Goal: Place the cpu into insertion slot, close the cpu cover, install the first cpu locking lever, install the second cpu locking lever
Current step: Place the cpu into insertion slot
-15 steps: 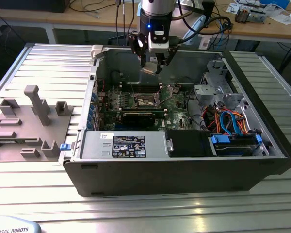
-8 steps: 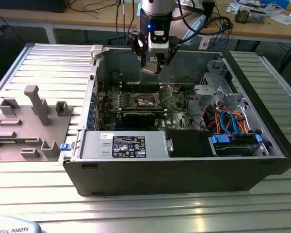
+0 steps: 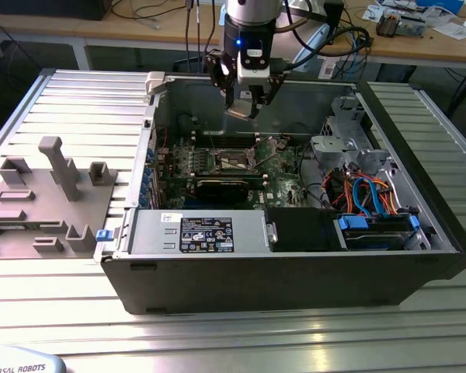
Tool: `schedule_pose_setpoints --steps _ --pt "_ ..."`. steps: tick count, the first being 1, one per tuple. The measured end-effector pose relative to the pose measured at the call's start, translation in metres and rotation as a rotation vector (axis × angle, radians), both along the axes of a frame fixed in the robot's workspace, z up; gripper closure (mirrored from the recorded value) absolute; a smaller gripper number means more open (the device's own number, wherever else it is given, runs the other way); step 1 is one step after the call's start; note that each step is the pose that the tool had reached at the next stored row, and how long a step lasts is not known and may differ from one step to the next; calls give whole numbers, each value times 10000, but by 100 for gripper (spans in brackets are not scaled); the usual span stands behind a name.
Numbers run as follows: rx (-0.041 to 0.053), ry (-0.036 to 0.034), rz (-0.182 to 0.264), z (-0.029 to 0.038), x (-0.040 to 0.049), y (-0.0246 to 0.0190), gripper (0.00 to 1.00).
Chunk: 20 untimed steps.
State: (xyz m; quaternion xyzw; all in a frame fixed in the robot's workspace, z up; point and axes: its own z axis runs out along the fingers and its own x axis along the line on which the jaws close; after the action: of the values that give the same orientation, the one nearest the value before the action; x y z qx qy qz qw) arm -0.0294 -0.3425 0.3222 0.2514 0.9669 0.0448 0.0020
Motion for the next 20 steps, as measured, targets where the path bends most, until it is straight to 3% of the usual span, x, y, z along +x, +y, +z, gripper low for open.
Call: schedule_pose_setpoints --steps 20 --pt "-7 -1 -180 -5 0 0 45"
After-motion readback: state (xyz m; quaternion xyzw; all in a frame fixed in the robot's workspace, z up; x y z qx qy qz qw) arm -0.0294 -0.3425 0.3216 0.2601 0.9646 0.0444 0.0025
